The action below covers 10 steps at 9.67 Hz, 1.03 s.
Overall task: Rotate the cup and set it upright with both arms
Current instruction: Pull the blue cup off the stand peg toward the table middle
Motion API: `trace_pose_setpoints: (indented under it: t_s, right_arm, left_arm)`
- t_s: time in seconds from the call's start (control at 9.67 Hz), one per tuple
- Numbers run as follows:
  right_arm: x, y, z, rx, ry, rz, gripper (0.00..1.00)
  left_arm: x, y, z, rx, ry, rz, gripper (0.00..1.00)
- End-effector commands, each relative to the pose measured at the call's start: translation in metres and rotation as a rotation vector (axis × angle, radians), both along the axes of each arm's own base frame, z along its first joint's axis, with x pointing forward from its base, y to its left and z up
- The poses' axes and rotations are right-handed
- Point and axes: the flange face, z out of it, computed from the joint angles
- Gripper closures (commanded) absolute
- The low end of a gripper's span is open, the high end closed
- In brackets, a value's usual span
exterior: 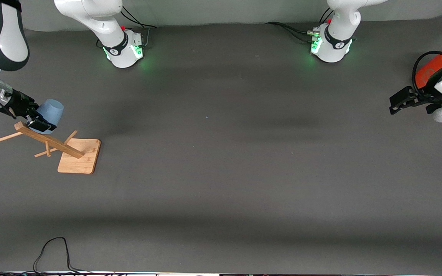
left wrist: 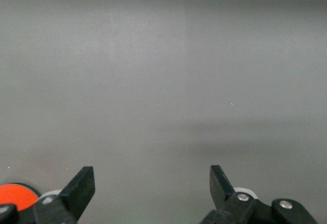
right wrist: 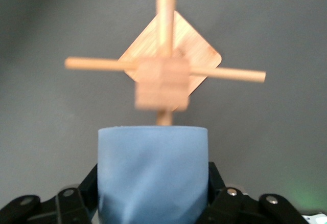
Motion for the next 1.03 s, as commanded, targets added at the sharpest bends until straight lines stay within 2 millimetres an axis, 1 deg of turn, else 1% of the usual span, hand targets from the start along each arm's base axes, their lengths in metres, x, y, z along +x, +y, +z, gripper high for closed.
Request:
trace_pose_setpoints:
  t_s: [0.0,0.21,0.41,0.52,0.72,0.83,0.93]
  right_arm:
    - [-0.016,0.038,0.033,0.014,-0.011,-0.027,0.47]
    - [-0.028,0.085,0.05,0.008,0.009,-0.065,0.47]
    - [-0.039,0.143,0.056,0.0,0.032,-0.136,0.47]
    - [-0.044,0.177,0.056,-0.008,0.041,-0.187,0.47]
    - [-0.045,0.253,0.046,-0.03,0.063,-0.31,0.47]
    - [-0.041,0.298,0.037,-0.05,0.066,-0.372,0.47]
    - [-0.036,0.35,0.021,-0.07,0.055,-0.451,0.47]
  left_arm:
    - [0.002,-0.004,0.006,-0.008,-0.013,0.003,0.0]
    - [0.002,-0.004,0.006,-0.008,-0.013,0.003,0.0]
    - [0.002,-0.004,0.005,-0.008,-0.012,0.003,0.0]
    - [0.002,-0.003,0.006,-0.008,-0.013,0.004,0.0]
    - [0.002,-0.004,0.006,-0.008,-0.015,0.003,0.0]
    - [0.002,-0.004,0.006,-0.008,-0.013,0.003,0.0]
    - [0.002,-0.003,0.006,-0.008,-0.015,0.004,0.0]
